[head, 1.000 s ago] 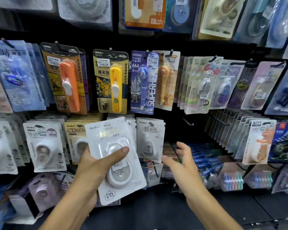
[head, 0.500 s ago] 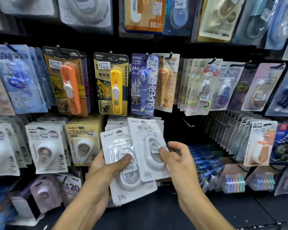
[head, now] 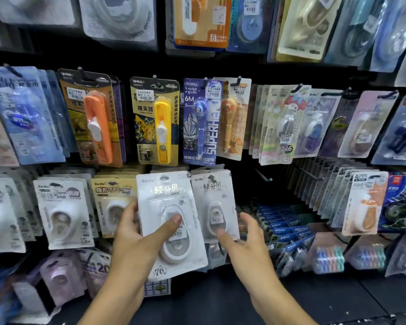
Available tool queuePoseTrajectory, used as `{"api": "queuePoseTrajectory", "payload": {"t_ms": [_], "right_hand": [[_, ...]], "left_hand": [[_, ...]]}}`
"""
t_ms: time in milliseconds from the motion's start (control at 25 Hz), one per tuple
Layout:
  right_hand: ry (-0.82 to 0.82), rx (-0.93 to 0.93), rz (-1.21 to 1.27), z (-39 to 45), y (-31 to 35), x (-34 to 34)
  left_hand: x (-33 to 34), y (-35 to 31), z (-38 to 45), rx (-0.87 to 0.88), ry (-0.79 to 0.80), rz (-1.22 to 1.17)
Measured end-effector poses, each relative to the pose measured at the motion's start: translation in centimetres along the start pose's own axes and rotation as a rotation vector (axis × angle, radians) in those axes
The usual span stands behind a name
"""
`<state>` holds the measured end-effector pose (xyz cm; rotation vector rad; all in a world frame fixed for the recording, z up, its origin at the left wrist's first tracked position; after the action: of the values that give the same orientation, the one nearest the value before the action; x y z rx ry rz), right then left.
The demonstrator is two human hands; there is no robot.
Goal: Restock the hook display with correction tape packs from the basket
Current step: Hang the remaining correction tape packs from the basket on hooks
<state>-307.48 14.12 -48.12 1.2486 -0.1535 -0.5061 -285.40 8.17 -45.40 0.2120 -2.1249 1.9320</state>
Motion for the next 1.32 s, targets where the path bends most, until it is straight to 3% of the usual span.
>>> {"api": "queuePoseTrajectory", "payload": {"t_ms": [120, 200, 280, 360, 520, 760, 880, 960, 1040, 1080, 1160, 1280, 1320], "right_hand": [[0.224, -0.077, 0.164, -0.8, 1.5, 3.1], [0.271, -0.112, 0.148, -0.9, 2.1, 3.6], [0.201, -0.072, 0.223, -0.5, 2.1, 3.1], [0.093, -0.005, 0.304, 0.2, 1.8, 1.7], [-0.081, -0.004, 0.121, 1.4, 1.2, -2.2], [-0.257, 0.019, 0.070, 0.5, -0.4, -3.5], [-0.165, 0.095, 0.241, 0.4, -1.2, -1.8], [-0.003, 0.041, 0.171, 0.3, -0.5, 0.1], [0.176, -0.045, 0.265, -0.2, 0.6, 2.7], [0.216, -0.079, 0.338, -0.3, 1.0, 3.5], [0.134, -0.123, 0.384, 0.3, 1.4, 2.9], [-0.053, -0.096, 0.245, 1.6, 0.6, -0.6], [-0.063, -0.084, 0.189, 1.8, 0.1, -1.3]], "left_hand": [[1.2, 0.8, -0.5, -0.044, 0.060, 0.045], [2.0, 1.3, -0.6, -0.082, 0.144, 0.086], [2.2, 1.3, -0.6, -0.102, 0.200, 0.054], [1.4, 0.8, -0.2, -0.090, 0.144, 0.007], [-0.8, -0.6, 0.3, -0.003, -0.057, 0.070], [-1.3, -0.8, 0.5, 0.010, -0.092, 0.042], [-0.7, -0.8, 0.4, 0.011, -0.058, 0.047], [0.1, -0.4, 0.4, -0.003, 0.003, 0.052], [2.2, 0.0, 0.0, -0.022, 0.150, 0.081], [3.3, 0.2, -0.3, -0.027, 0.233, 0.122], [4.5, 0.3, -0.8, 0.064, 0.271, 0.377], [3.6, -1.2, -1.0, 0.429, -0.014, 1.057], [3.3, -1.5, -1.0, 0.482, -0.058, 1.155]]}}
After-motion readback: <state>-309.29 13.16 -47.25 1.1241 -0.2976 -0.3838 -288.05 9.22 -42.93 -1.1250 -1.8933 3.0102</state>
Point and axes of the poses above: each hand's wrist, its own z-axis towards the middle knuckle, its own x-axis out of the palm, y = z × x, the point moved 9 cm from there along z, towards the middle knuckle, and after that the axes turned 14 degrees about -x, right-handed, at the moved point
